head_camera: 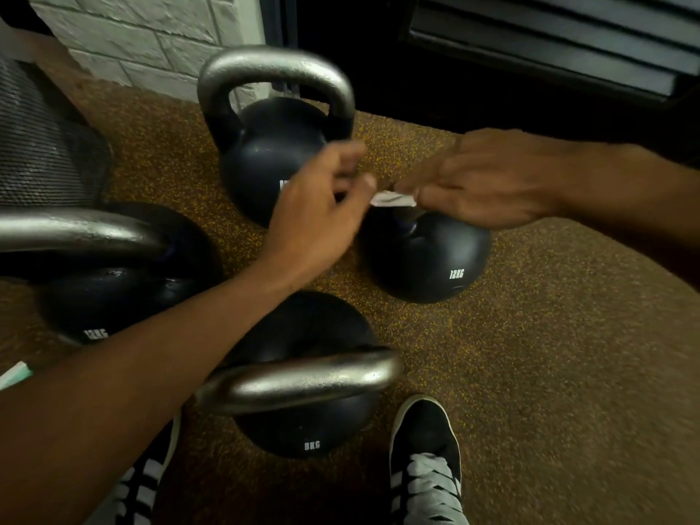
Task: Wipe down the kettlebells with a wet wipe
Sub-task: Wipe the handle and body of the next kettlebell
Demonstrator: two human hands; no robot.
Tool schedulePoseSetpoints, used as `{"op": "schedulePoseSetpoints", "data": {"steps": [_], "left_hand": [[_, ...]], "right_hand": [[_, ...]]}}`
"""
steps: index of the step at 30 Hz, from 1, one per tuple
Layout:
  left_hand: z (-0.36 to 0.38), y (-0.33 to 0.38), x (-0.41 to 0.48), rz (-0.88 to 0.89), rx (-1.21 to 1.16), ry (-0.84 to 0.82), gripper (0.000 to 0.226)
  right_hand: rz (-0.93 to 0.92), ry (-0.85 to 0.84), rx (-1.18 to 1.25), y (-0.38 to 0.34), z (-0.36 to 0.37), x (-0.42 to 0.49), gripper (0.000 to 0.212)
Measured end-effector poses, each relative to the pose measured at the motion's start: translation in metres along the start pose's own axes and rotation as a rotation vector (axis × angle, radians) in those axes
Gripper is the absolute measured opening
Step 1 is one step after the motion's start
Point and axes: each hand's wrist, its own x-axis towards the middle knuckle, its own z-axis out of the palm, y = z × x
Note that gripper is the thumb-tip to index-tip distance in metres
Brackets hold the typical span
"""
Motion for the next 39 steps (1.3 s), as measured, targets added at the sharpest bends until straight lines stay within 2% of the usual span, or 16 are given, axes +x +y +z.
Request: {"op": "schedulePoseSetpoints", "data": {"steps": [1, 3, 5, 6, 9, 12, 14, 16, 18, 21, 23, 26, 28, 33, 36, 39], "left_hand": [[-0.001, 0.011, 0.002, -0.034, -0.168, 0.024, 0.046], [0.008, 0.026, 0.002, -0.110, -0.342, -0.059, 0.052], [0.026, 0.034, -0.006, -0.133, -0.357, -0.201, 0.069], [0.036, 0.034, -0.011, -0.092, -0.355, -0.246, 0.076], [0.048, 0.028, -0.014, -0.003, -0.275, -0.336, 0.076], [0.046, 0.020, -0.016, -0.034, 0.065, -0.368, 0.077], [0.045, 0.019, -0.020, -0.016, 0.136, -0.338, 0.070], [0.041, 0.019, -0.016, -0.006, 0.073, -0.266, 0.054], [0.036, 0.019, -0.005, -0.033, 0.027, -0.203, 0.037], [0.027, 0.015, 0.014, -0.132, -0.130, -0.236, 0.031], [0.019, 0.011, 0.026, -0.227, -0.222, -0.315, 0.042], [0.015, 0.005, 0.048, -0.317, -0.331, -0.406, 0.071], [0.017, 0.008, 0.063, -0.369, -0.335, -0.471, 0.084], [0.024, 0.019, 0.082, -0.281, -0.192, -0.740, 0.107], [0.020, 0.015, 0.079, -0.230, -0.175, -0.758, 0.108], [0.008, 0.014, 0.063, -0.221, -0.170, -0.672, 0.090]], "right_hand": [[0.021, 0.018, -0.074, -0.005, 0.005, -0.006, 0.067], [0.100, 0.095, -0.264, -0.015, 0.020, -0.014, 0.074], [0.125, 0.178, -0.340, -0.025, 0.034, -0.022, 0.074], [0.129, 0.226, -0.327, -0.026, 0.041, -0.027, 0.071], [0.149, 0.426, -0.150, -0.015, 0.058, -0.050, 0.062], [0.200, 0.562, 0.190, 0.004, 0.072, -0.071, 0.055], [0.307, 0.620, 0.356, 0.018, 0.082, -0.080, 0.057], [0.393, 0.609, 0.409, 0.027, 0.088, -0.080, 0.064], [0.400, 0.581, 0.392, 0.031, 0.092, -0.076, 0.070], [0.364, 0.600, 0.340, 0.033, 0.096, -0.067, 0.066], [0.357, 0.626, 0.356, 0.032, 0.095, -0.064, 0.062], [0.363, 0.666, 0.356, 0.031, 0.098, -0.062, 0.055], [0.385, 0.695, 0.336, 0.031, 0.101, -0.059, 0.049], [0.456, 0.731, 0.331, 0.024, 0.107, -0.052, 0.048], [0.455, 0.694, 0.334, 0.018, 0.112, -0.054, 0.061], [0.475, 0.666, 0.361, 0.010, 0.118, -0.055, 0.072]]}}
